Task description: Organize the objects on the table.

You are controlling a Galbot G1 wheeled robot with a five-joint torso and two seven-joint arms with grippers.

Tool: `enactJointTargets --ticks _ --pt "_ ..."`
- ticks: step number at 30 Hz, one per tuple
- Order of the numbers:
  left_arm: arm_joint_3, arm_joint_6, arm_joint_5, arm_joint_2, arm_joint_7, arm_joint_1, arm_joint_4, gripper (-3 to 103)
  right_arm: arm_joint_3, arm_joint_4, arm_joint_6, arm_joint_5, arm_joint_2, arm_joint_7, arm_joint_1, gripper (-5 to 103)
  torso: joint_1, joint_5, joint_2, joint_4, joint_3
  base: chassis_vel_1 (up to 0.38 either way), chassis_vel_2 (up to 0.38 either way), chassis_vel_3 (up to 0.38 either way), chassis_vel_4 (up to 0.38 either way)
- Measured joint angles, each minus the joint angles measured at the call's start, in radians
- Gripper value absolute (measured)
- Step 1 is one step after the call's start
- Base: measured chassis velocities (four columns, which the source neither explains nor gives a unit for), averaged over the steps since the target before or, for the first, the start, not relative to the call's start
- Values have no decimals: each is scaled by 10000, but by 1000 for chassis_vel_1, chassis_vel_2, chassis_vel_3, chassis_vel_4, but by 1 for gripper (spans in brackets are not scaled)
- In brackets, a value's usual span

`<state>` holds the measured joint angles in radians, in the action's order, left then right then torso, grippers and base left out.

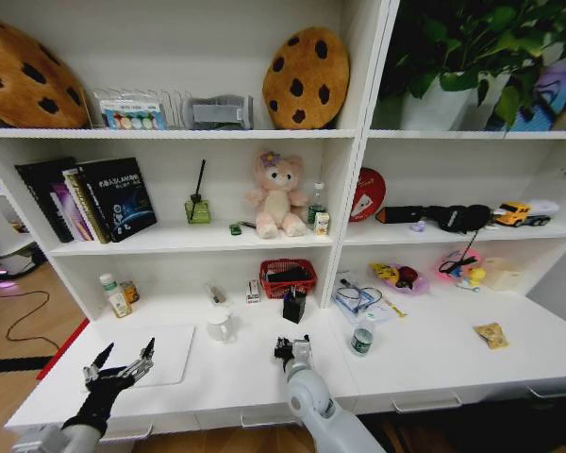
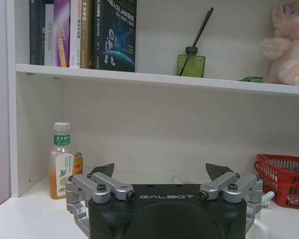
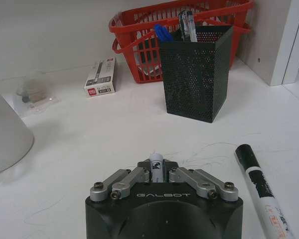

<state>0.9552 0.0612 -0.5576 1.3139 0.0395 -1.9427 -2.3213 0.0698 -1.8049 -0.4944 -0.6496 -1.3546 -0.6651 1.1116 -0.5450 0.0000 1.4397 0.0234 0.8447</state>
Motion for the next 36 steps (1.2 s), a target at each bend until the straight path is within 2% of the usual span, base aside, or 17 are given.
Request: enactJointTargets --ticks 5,8,11,12,14,16,17,19,22,23,25,26,29,36 --pt "0 0 0 0 0 0 0 100 -368 -457 662 986 186 612 -195 13 0 1 0 0 0 0 0 0 0" --pt "0 0 0 0 0 0 0 100 -586 -553 815 1337 299 824 -408 13 0 1 0 0 0 0 0 0 0" --pt "0 0 -1 0 -1 0 0 100 -936 -353 1291 1900 420 1572 -782 13 0 0 0 0 0 0 0 0 0" --pt "0 0 -1 0 -1 0 0 100 -936 -353 1291 1900 420 1572 -782 13 0 0 0 0 0 0 0 0 0" --pt "0 0 0 0 -1 0 0 100 -1210 132 2245 2613 476 2471 -1241 13 -1 0 0 1 0 0 0 0 0" --pt "0 0 0 0 -1 0 0 100 -1251 256 2458 2753 479 2638 -1353 13 -1 0 0 1 -1 0 0 0 0" --pt "0 0 0 0 -1 0 0 100 -1363 658 2991 3086 476 2997 -1692 13 -1 0 0 0 0 0 0 0 0" --pt "0 0 0 0 -1 0 0 100 -1430 892 3211 3217 461 3164 -1876 13 -1 0 0 0 -1 0 0 0 0" --pt "0 0 -1 0 -1 0 0 100 -1617 2201 4117 3755 343 3757 -2528 13 0 1 0 2 -1 0 0 0 0" --pt "0 0 -1 0 -1 0 0 100 -1617 2201 4117 3755 343 3757 -2528 13 0 1 0 2 -1 0 0 0 0" --pt "0 0 0 1 -1 0 0 100 -1628 3210 4782 3839 206 4004 -3061 13 -1 0 0 0 0 0 0 0 0" --pt "0 0 0 1 -1 0 0 100 -1628 3210 4782 3839 206 4004 -3061 13 -1 0 0 0 0 0 0 0 0" --pt "0 0 0 0 0 0 0 100 -1567 4083 5483 3818 -5 4191 -3671 13 -1 -1 0 0 -1 0 0 0 0" --pt "0 0 0 0 0 0 0 100 -1475 4542 5745 3817 -186 4279 -3971 13 -1 -1 0 0 -2 0 0 0 0"
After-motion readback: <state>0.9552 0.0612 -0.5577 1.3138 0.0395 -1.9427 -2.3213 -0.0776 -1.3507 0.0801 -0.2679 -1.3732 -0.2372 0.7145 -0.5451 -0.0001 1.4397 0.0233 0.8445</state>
